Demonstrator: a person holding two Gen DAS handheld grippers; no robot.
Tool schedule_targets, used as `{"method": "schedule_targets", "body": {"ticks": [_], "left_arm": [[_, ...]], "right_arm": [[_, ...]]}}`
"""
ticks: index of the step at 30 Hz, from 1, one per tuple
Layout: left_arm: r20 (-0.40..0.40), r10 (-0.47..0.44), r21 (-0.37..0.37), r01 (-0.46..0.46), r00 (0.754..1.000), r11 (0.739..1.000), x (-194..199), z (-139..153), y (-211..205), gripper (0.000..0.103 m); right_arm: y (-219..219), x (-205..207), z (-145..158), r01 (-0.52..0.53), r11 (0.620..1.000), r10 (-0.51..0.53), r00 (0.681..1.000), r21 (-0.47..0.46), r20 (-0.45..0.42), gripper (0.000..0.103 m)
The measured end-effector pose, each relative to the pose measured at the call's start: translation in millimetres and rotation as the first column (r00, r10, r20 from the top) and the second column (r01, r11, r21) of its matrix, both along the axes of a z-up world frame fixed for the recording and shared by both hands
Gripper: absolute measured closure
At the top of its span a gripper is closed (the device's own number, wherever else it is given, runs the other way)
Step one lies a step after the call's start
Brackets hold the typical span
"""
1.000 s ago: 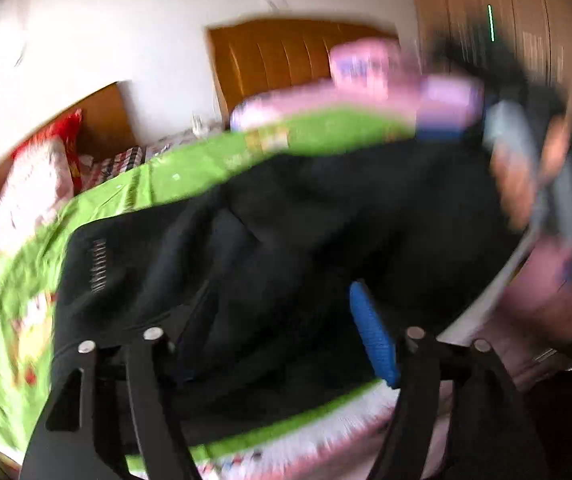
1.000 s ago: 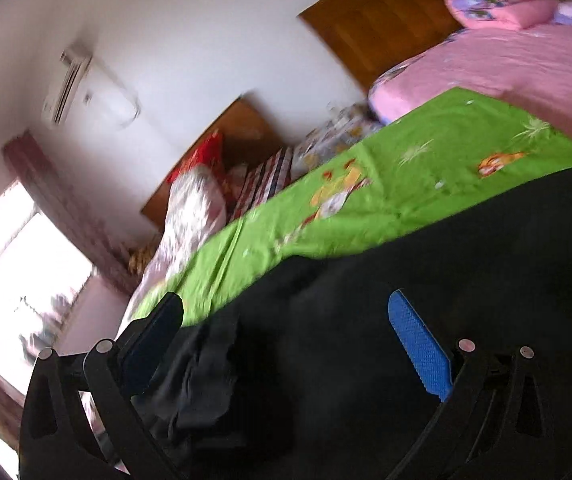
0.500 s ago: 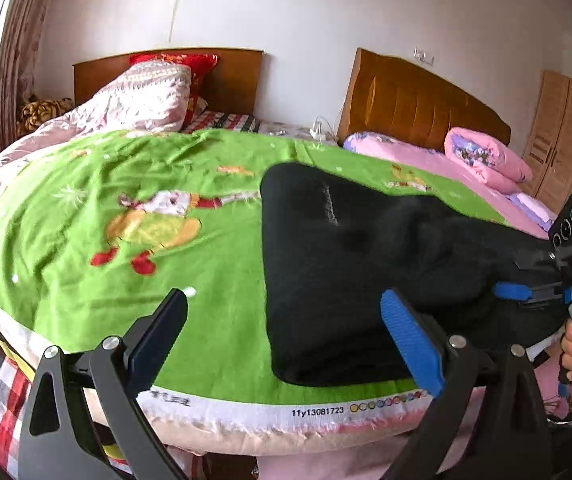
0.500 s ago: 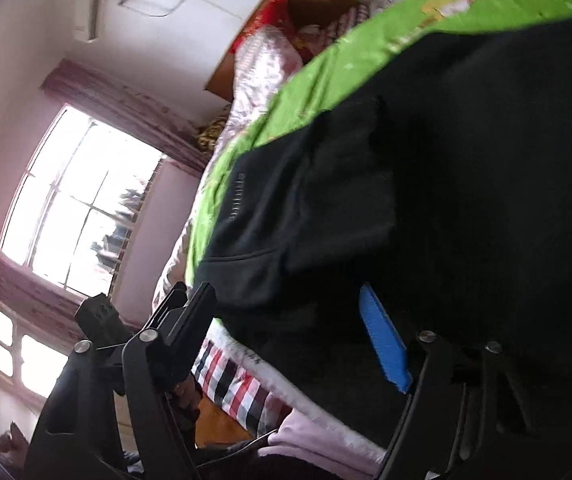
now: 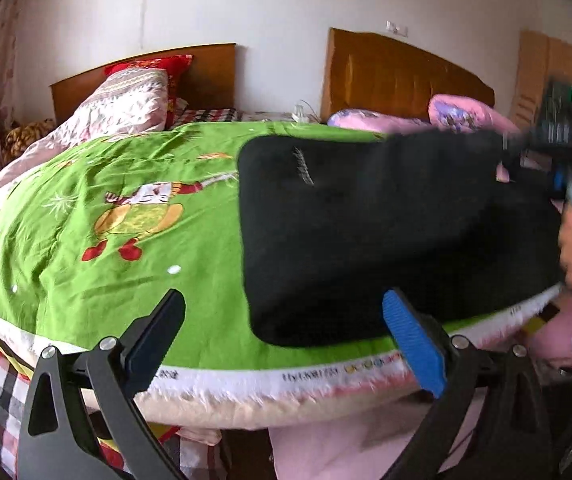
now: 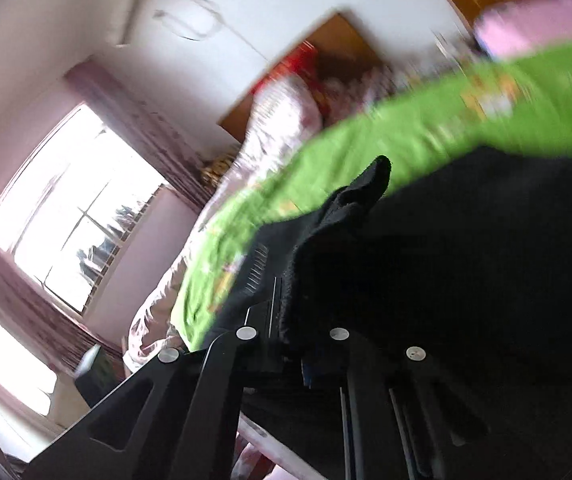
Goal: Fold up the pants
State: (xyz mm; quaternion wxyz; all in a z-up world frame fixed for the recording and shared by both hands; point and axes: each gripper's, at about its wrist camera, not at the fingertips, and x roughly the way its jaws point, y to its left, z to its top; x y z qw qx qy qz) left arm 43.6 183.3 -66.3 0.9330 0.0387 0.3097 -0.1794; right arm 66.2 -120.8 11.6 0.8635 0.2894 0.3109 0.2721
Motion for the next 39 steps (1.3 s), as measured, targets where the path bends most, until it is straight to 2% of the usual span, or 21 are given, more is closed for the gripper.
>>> {"method": "schedule_targets", "body": {"ticks": [4,10,13,15,17,19,20,24,26,29,31,32,34,39], "left_arm": [[-0.01,0.021,0.03,-0.02,1.0,0.999,8,-3,-7,0.004],[-0.083,0.063,0.084,-0.056,0.995,0.995,30,-14,-6,0.004],[-0.09,0.06,0.083,-0.053,0.994,0.995,25,-12,0,0.004],[-0.089,0.107,0.11,-0.097,0.99,0.989,27,-13,6,0.003],[-0.103,0.135,0.065,-0.129,0.985,0.99,33,-13,17,0.002],[-0.116,0.159,-0.034,-0.164,0.98,0.986,40,-8,30,0.002],[-0.11,0.17,-0.053,-0.177,0.979,0.983,43,-5,31,0.002],[-0.105,0.222,0.002,-0.223,0.969,0.975,49,-7,23,0.001],[-0.119,0.24,-0.03,-0.245,0.963,0.969,47,-10,29,0.001],[-0.137,0.237,-0.056,-0.246,0.962,0.968,43,-14,36,0.001],[-0.139,0.23,-0.046,-0.238,0.963,0.97,42,-16,35,0.001],[-0.138,0.23,-0.04,-0.238,0.963,0.97,42,-17,34,0.001],[-0.136,0.237,-0.03,-0.244,0.962,0.969,40,-16,31,0.001],[-0.13,0.24,-0.01,-0.244,0.962,0.97,40,-14,28,0.001]], "right_arm": [[8,9,26,-0.019,1.0,0.02,0.998,-0.019,0.056,0.093],[14,7,48,-0.041,0.997,0.047,0.993,-0.061,0.11,0.093],[15,4,49,-0.036,0.998,0.043,0.993,-0.06,0.111,0.093],[11,3,44,-0.027,0.998,0.032,0.994,-0.053,0.102,0.093],[9,2,42,-0.024,0.999,0.029,0.995,-0.049,0.097,0.093],[8,2,42,-0.025,0.998,0.03,0.995,-0.057,0.097,0.093],[8,2,44,-0.024,0.998,0.03,0.994,-0.058,0.102,0.093],[0,-19,54,-0.007,0.999,0.014,0.987,-0.049,0.159,0.094],[-10,-30,38,0.025,0.999,-0.02,0.991,-0.041,0.134,0.094],[-35,-37,-24,0.089,0.996,-0.09,0.996,-0.022,-0.028,0.094],[-43,-39,-75,0.109,0.994,-0.112,0.981,-0.025,-0.161,0.094],[-44,-42,-89,0.104,0.995,-0.104,0.976,-0.006,-0.191,0.094],[-42,-45,-90,0.107,0.994,-0.107,0.98,-0.012,-0.17,0.095],[-42,-55,-51,0.118,0.993,-0.12,0.99,-0.028,-0.067,0.095]]}}
